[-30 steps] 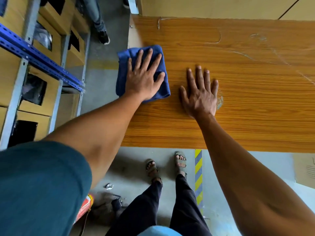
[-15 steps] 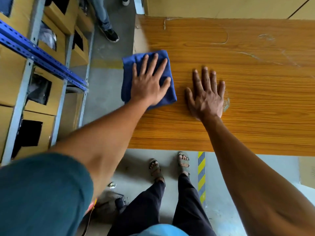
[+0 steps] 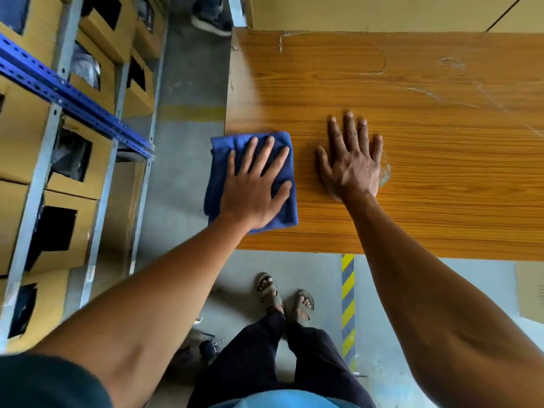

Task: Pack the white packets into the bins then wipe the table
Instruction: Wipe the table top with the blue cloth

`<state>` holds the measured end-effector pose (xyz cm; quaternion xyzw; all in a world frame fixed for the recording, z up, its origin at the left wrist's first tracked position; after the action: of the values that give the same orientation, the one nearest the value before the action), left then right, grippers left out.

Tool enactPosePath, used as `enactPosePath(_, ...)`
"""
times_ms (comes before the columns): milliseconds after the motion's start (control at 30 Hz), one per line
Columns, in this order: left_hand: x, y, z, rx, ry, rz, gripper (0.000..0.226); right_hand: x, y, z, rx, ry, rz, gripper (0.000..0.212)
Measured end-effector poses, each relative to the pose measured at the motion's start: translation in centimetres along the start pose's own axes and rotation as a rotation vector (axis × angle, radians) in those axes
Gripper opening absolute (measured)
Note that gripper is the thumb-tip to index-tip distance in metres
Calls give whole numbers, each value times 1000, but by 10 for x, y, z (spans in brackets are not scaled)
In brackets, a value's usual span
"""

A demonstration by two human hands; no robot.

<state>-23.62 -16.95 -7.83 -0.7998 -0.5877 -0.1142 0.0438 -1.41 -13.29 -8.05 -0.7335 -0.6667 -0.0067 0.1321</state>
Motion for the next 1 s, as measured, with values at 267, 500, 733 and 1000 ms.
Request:
enactPosePath(267, 69, -16, 19, -6, 28, -115, 71, -1, 4, 3, 19, 4, -26, 72)
enactPosePath(500, -76, 12, -14, 38, 19, -95, 70, -27, 20, -7, 35, -47, -132, 71)
enactPosePath(733, -36, 3, -8, 40, 30, -66, 68, -37, 23, -13, 23, -42, -110, 70)
enactPosePath(1000, 26, 7, 9, 26, 63, -95, 69, -36, 25, -8, 15, -14, -110, 70)
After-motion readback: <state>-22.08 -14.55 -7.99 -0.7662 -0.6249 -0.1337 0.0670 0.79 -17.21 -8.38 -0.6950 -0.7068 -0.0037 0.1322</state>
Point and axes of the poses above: each hand's wrist, its own x-axis towards the middle knuckle, its own z-axis out of the palm, y = z × x, the point moved 4 cm from there along x, towards the middle knuckle, and after that the axes turned 15 degrees about y, right-handed, at the moved point
